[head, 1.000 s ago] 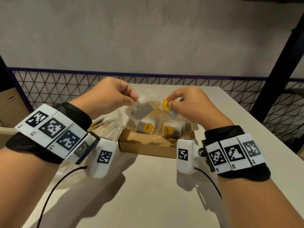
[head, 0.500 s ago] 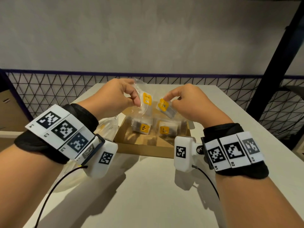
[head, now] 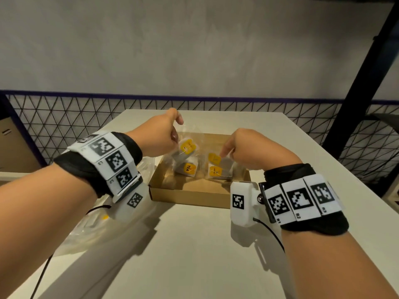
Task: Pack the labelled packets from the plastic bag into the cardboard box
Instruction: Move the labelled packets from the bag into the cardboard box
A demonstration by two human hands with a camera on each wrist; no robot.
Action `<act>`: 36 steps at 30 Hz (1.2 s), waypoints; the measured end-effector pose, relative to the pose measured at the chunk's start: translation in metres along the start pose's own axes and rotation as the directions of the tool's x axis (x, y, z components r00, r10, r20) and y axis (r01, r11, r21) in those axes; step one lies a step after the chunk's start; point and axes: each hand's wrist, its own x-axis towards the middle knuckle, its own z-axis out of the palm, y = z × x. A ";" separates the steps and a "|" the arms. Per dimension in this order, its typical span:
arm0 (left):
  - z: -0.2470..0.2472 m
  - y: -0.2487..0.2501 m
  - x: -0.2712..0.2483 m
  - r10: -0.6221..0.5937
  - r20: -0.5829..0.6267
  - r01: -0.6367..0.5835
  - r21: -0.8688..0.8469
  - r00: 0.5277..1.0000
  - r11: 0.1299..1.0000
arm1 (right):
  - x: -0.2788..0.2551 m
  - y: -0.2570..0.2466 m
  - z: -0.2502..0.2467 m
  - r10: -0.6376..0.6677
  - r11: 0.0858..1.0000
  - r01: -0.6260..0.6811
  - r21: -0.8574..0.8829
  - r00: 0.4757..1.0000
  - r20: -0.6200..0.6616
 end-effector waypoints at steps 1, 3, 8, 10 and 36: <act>0.003 -0.002 0.003 0.013 0.023 -0.014 0.044 1.000 0.999 | 0.001 0.001 0.003 0.010 1.000 -0.010 -0.012 0.999 0.041; 0.007 -0.004 0.007 0.034 0.088 -0.049 0.175 0.996 0.983 | 0.004 0.003 0.007 0.034 0.998 -0.028 -0.057 0.994 0.105; 0.014 -0.003 0.011 0.055 0.134 -0.099 0.350 0.990 0.932 | 0.008 0.008 0.012 0.066 0.985 -0.036 -0.169 0.982 0.178; 0.020 -0.002 0.012 0.056 0.146 -0.110 0.394 0.988 0.912 | 0.009 0.009 0.015 0.080 0.979 -0.040 -0.200 0.978 0.195; 0.058 0.008 -0.003 -0.102 0.476 -0.174 0.500 0.874 0.848 | 0.010 -0.001 0.025 0.099 0.959 -0.001 -0.285 0.939 0.330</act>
